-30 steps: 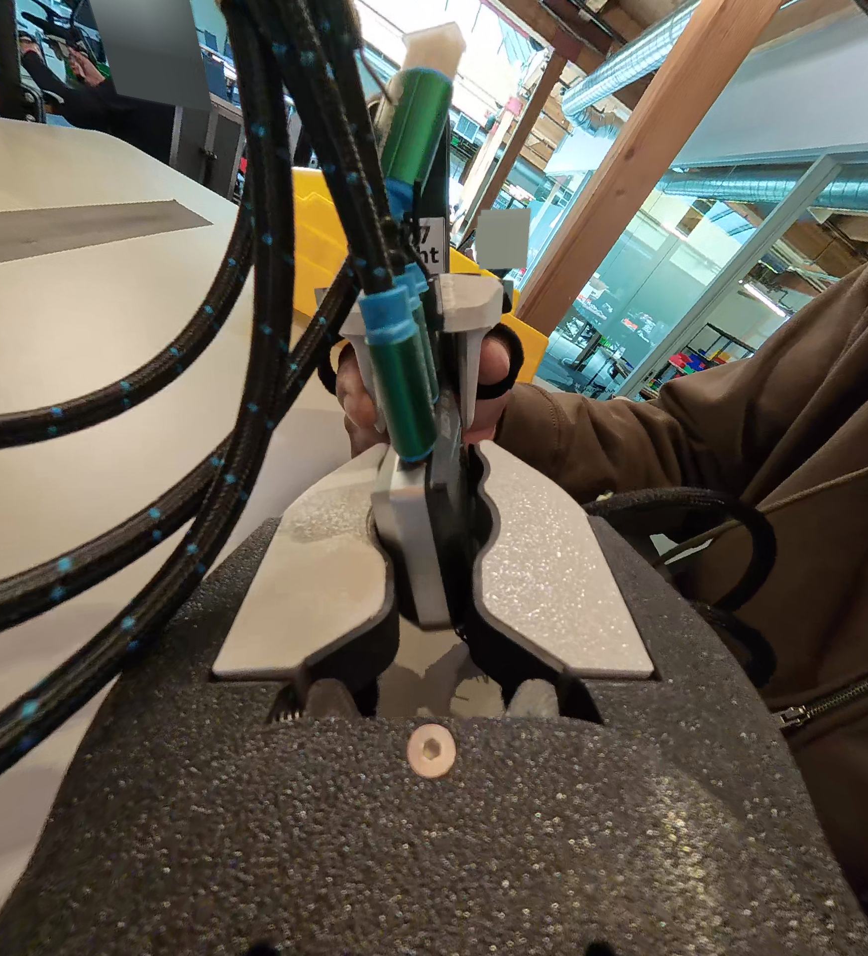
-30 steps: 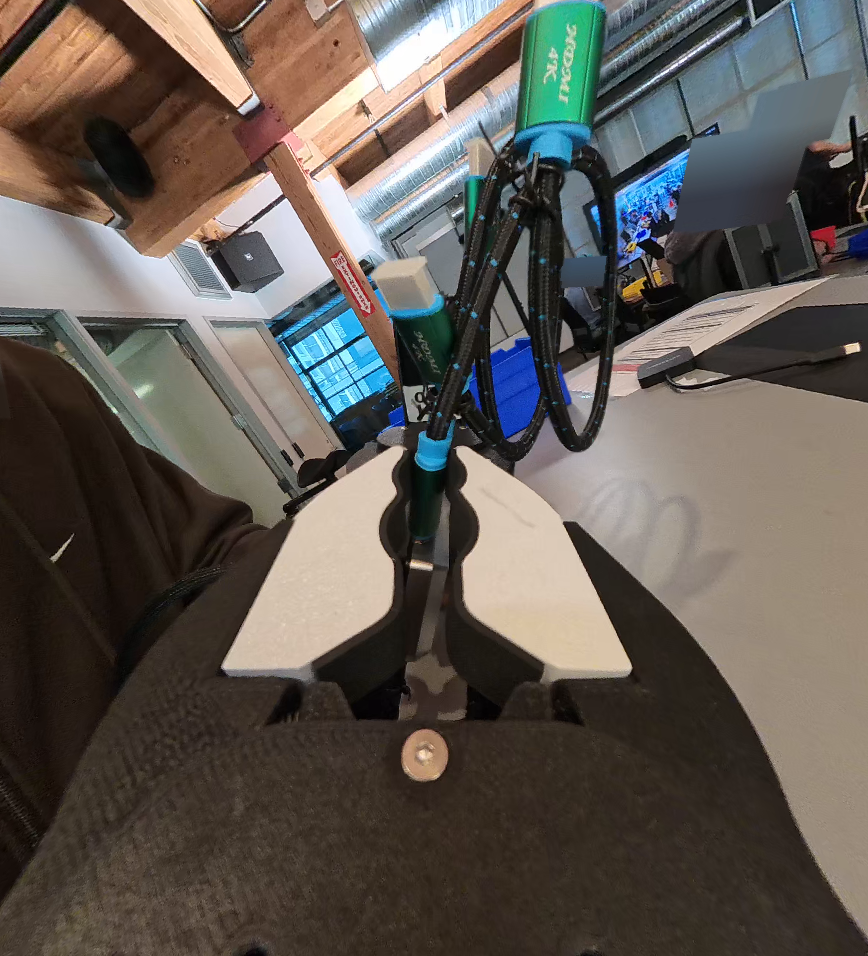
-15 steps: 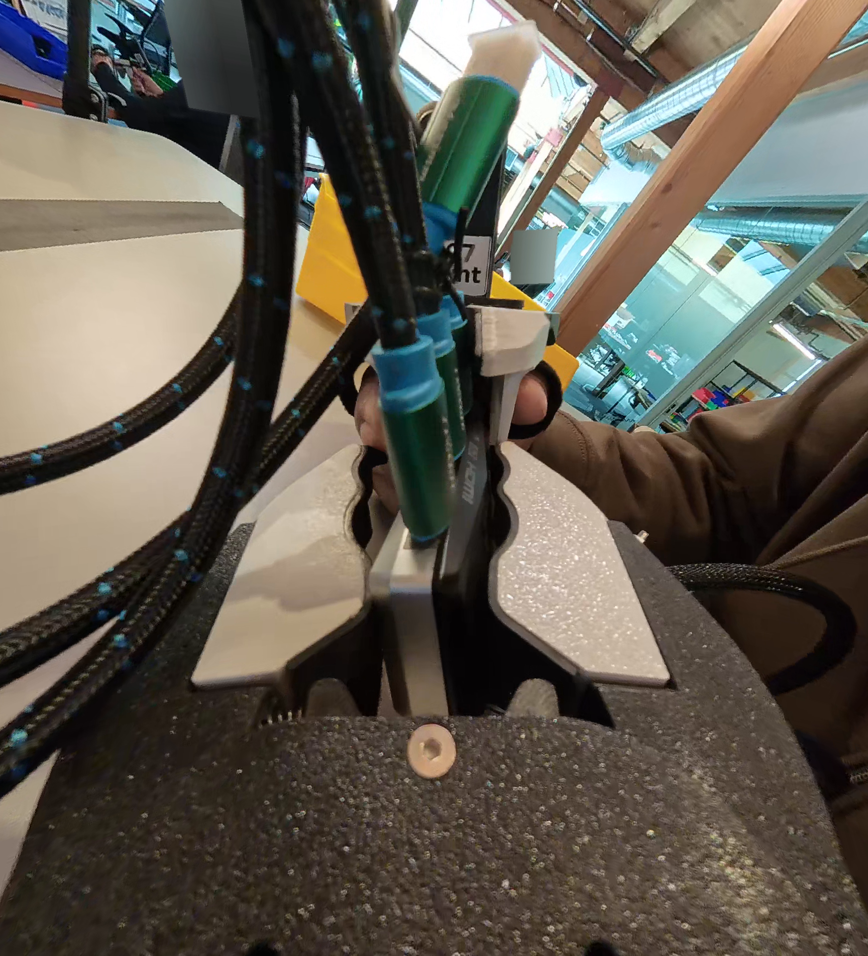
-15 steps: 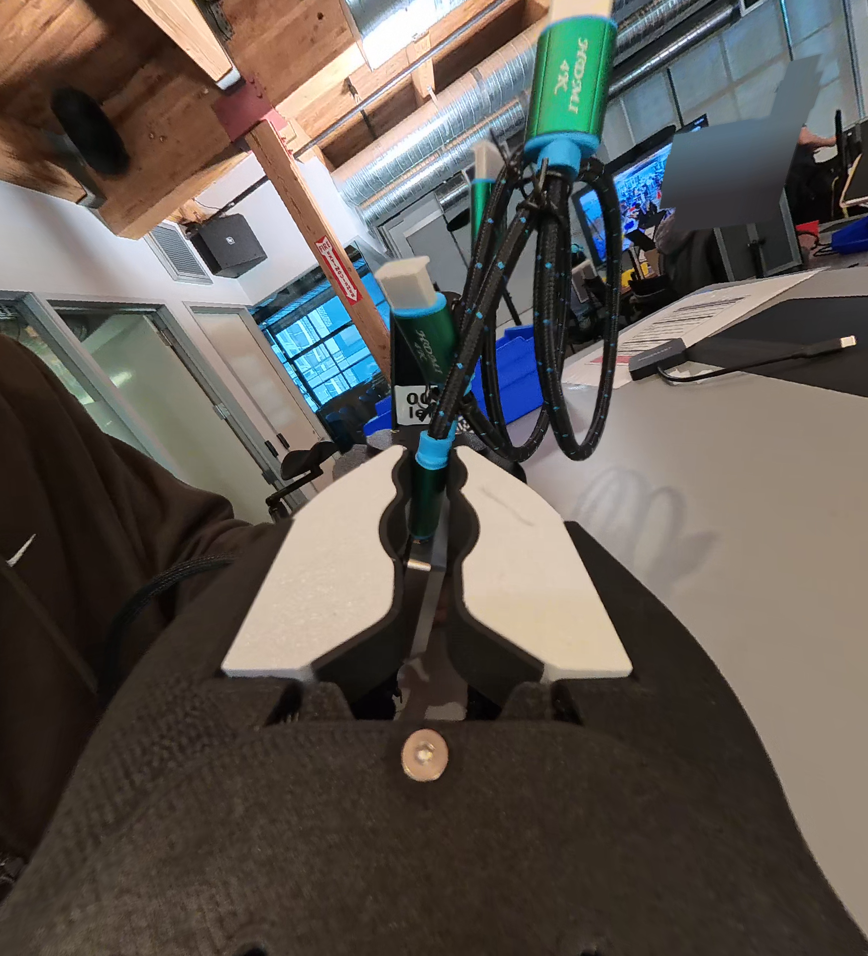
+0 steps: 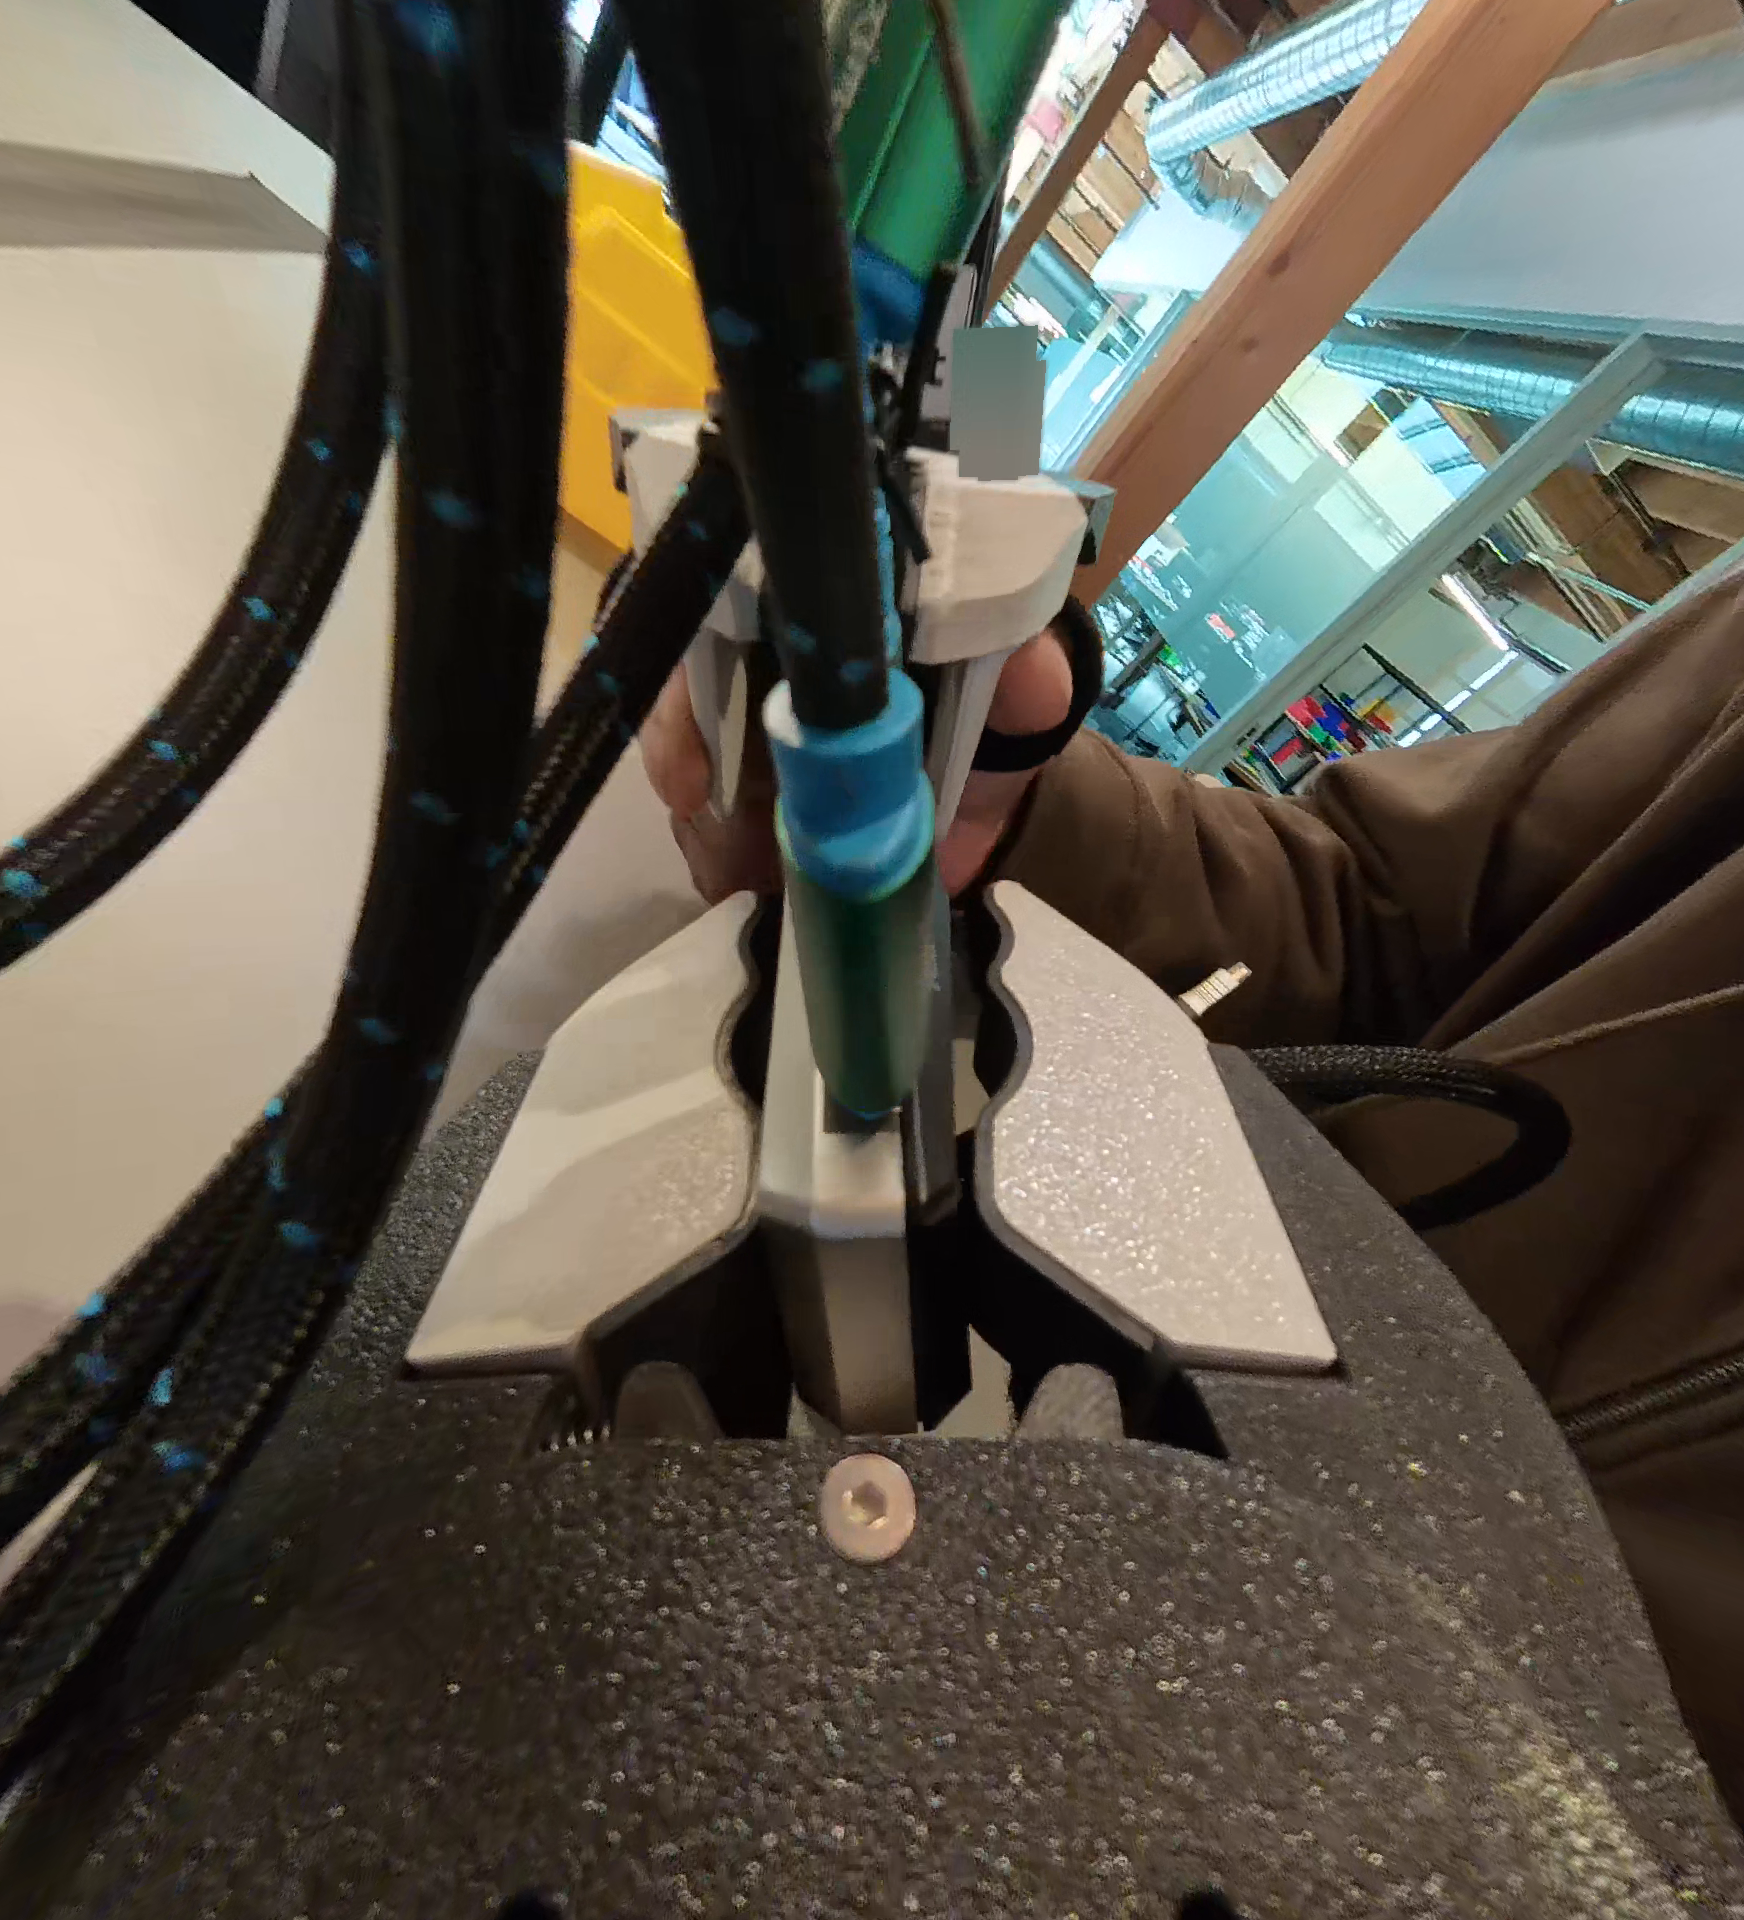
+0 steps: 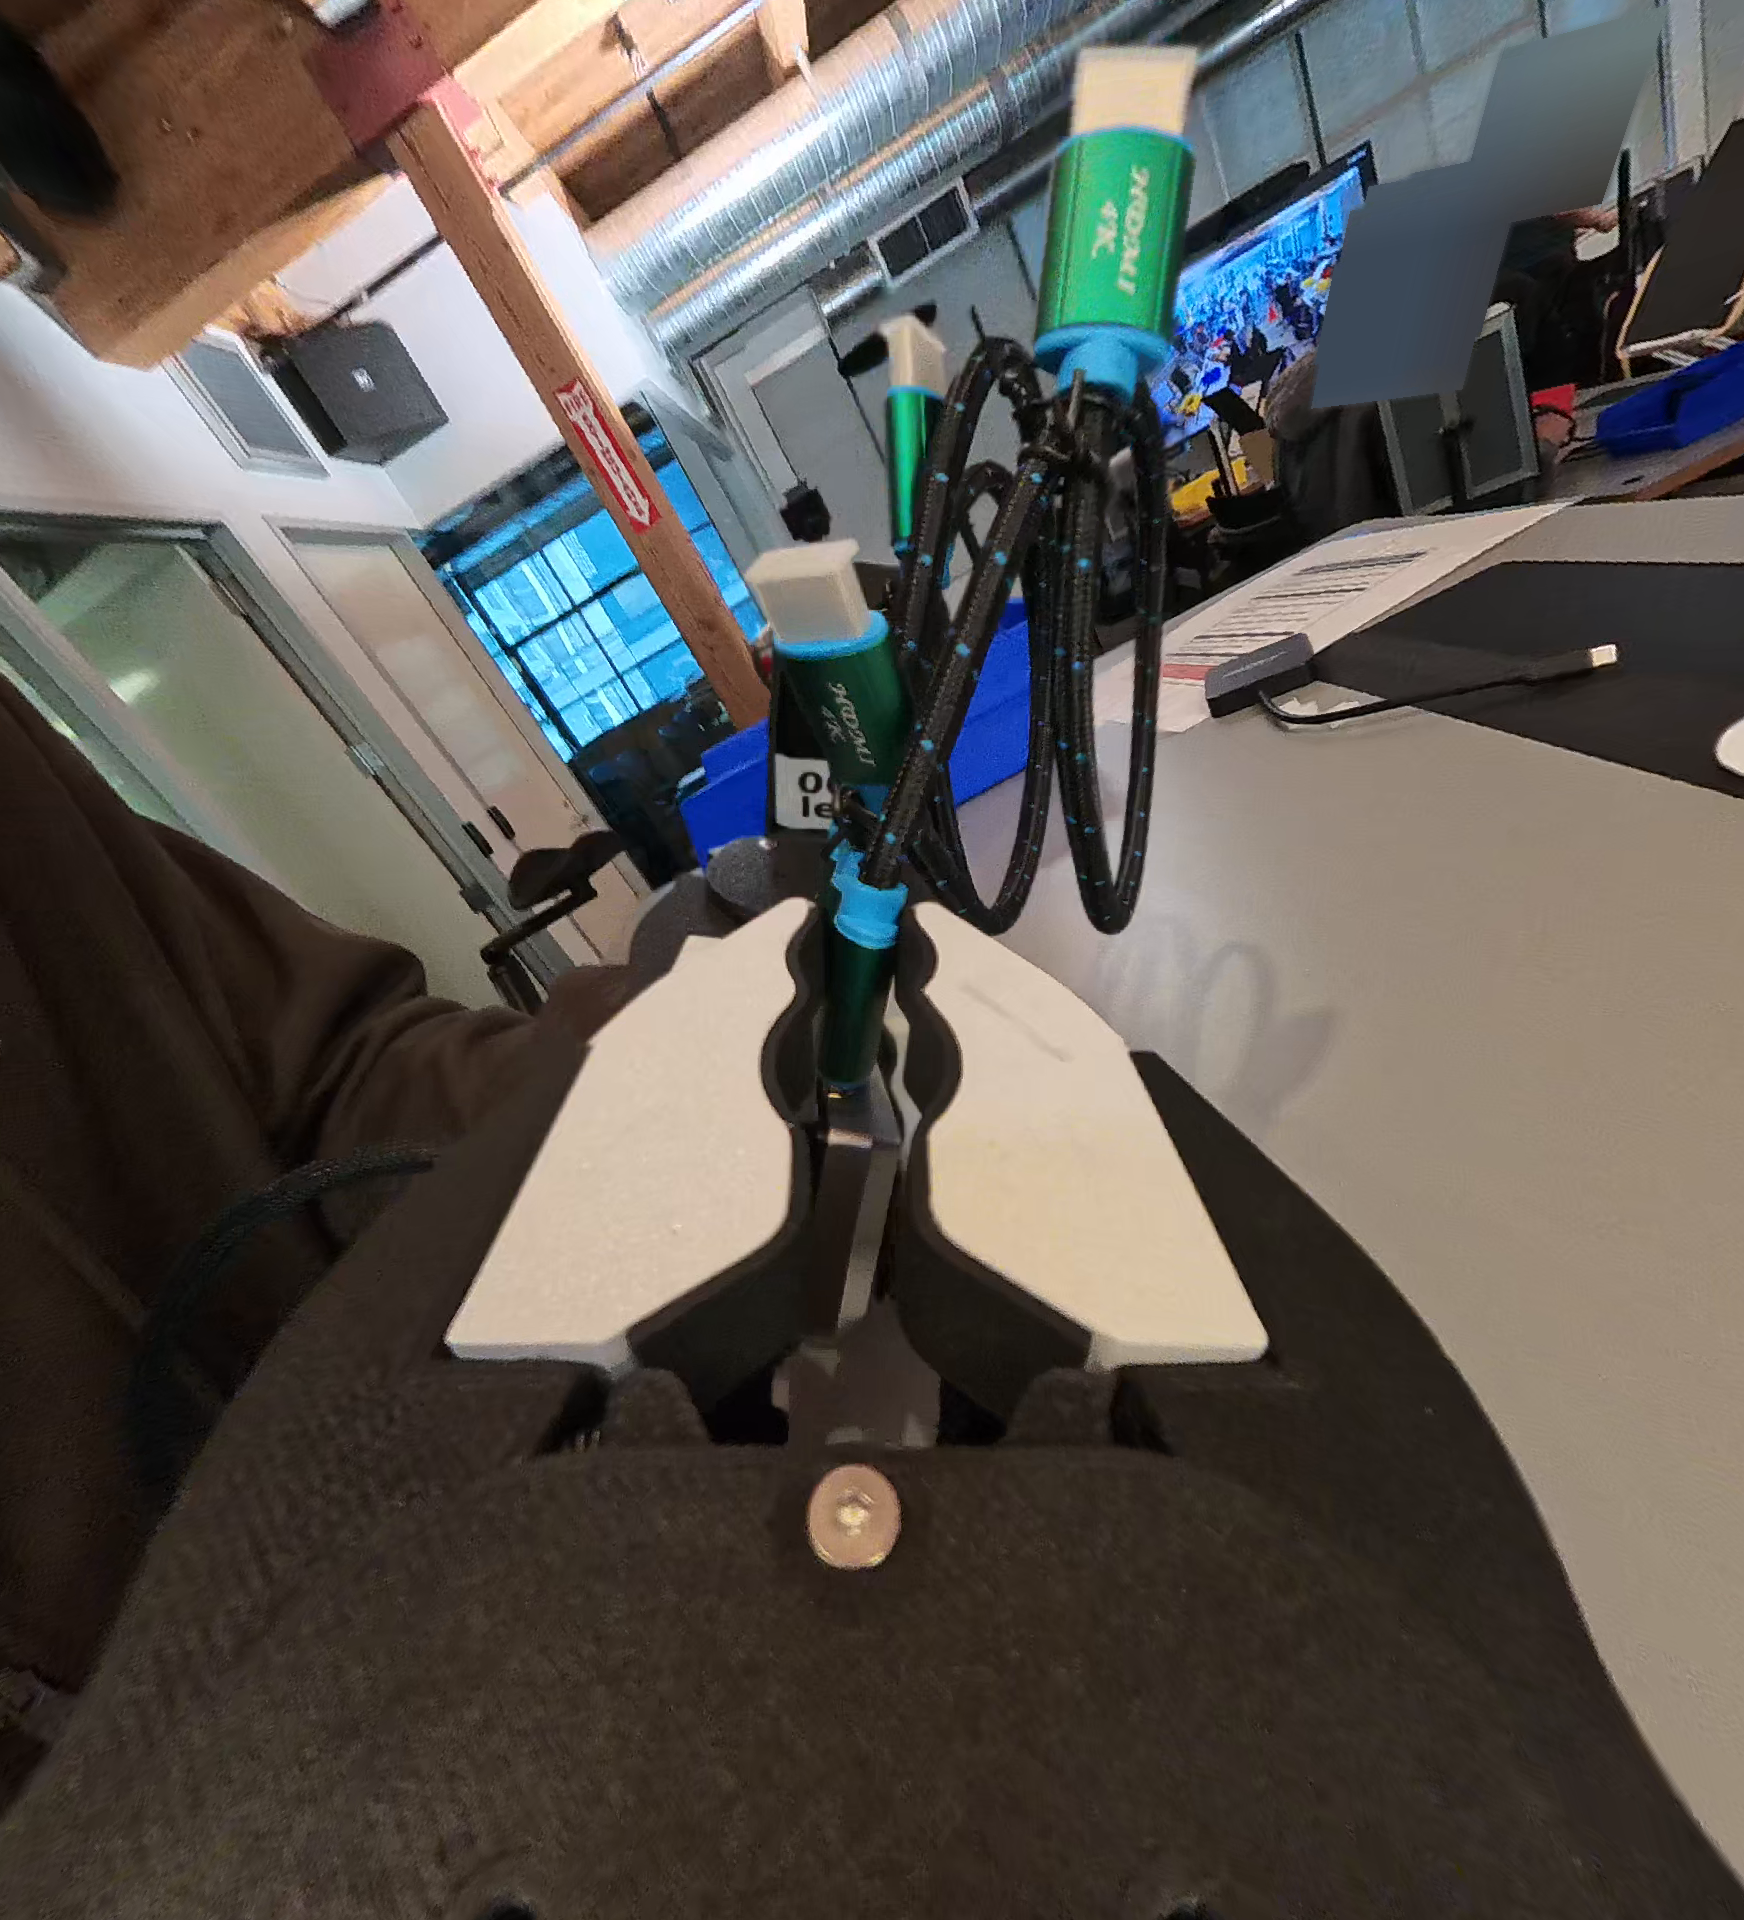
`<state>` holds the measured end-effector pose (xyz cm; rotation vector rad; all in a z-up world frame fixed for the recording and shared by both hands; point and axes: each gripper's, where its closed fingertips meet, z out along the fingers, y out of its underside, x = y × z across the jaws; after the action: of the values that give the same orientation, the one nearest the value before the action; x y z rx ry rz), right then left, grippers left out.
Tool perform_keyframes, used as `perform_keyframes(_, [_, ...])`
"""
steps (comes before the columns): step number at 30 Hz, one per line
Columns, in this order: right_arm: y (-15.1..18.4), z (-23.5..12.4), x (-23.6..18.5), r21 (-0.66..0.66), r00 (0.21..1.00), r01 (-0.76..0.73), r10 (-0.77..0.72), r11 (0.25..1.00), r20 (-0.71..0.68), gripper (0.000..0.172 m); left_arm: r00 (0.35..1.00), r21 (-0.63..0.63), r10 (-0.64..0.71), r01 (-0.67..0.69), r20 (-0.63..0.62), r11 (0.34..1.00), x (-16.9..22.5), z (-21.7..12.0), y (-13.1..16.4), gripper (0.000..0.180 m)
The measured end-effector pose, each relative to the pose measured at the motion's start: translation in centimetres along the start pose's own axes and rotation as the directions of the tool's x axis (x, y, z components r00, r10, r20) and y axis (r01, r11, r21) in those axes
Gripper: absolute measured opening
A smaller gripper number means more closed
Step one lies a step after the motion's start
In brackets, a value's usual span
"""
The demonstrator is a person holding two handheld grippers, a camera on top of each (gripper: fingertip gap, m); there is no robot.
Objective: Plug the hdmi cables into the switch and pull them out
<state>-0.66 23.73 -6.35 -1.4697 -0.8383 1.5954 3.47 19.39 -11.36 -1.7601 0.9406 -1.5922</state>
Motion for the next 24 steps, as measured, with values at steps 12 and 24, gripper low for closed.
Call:
perform_keyframes(12, [0.1, -0.2, -0.1, -0.099, 0.996, 0.078, -0.075, 0.992, 0.039, 0.011, 1.000, -0.090, -0.007, 0.008, 0.012, 0.996, -0.1, 0.9, 1.3, 0.037])
perform_keyframes(24, [0.1, 0.2, 0.9, -0.107, 0.994, 0.106, -0.104, 0.989, 0.026, 0.012, 0.998, -0.089, -0.036, 0.041, 0.047, 0.995, -0.9, 0.4, 1.3, 0.037])
